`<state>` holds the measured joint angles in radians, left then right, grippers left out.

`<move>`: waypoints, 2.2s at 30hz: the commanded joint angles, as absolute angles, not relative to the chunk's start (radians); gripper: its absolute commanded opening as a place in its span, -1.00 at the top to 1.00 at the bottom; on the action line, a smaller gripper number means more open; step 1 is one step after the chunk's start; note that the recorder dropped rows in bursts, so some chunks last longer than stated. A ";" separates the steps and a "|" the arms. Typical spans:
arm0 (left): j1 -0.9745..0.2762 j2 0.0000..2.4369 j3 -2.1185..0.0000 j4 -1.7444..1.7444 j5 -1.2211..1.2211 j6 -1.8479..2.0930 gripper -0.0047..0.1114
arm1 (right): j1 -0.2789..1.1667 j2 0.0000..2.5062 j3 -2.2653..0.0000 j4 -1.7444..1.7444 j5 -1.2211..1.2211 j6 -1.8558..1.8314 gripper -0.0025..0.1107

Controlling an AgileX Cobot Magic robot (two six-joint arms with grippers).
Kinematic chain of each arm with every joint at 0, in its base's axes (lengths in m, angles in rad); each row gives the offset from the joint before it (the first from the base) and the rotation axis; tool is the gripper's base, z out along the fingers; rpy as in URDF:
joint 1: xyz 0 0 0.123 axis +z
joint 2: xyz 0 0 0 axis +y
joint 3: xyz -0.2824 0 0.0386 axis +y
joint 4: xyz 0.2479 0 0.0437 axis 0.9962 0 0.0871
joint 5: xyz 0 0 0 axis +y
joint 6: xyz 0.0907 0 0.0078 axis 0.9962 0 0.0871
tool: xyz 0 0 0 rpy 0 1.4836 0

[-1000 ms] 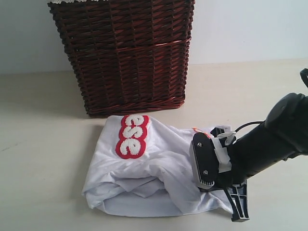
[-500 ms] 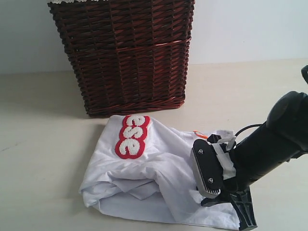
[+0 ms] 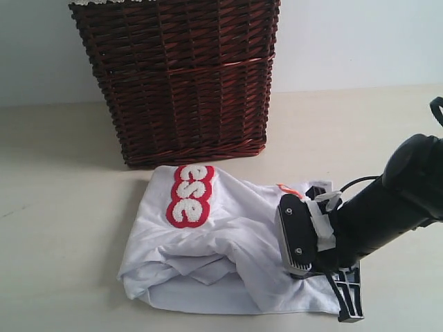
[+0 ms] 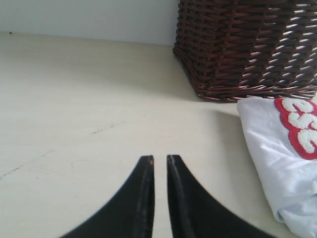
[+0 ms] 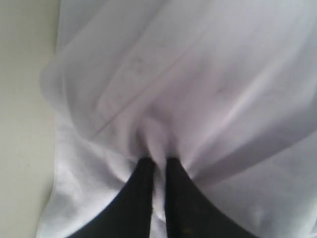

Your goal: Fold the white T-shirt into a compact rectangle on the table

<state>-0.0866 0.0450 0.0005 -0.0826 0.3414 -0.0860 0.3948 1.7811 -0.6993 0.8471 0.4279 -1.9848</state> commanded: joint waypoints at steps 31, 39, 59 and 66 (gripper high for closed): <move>-0.090 0.047 0.000 -0.090 0.331 -0.082 0.71 | 0.396 1.640 -0.696 0.832 0.578 -1.695 0.68; -0.090 0.047 0.000 -0.090 0.331 -0.082 0.71 | 0.396 1.627 -0.696 0.786 0.504 -1.695 0.96; -0.090 0.047 0.000 -0.090 0.331 -0.082 0.71 | 0.305 1.407 -0.698 0.103 0.697 -1.333 0.96; -0.090 0.047 0.000 -0.090 0.331 -0.082 0.71 | 0.250 1.340 -0.719 0.186 0.658 -1.333 0.96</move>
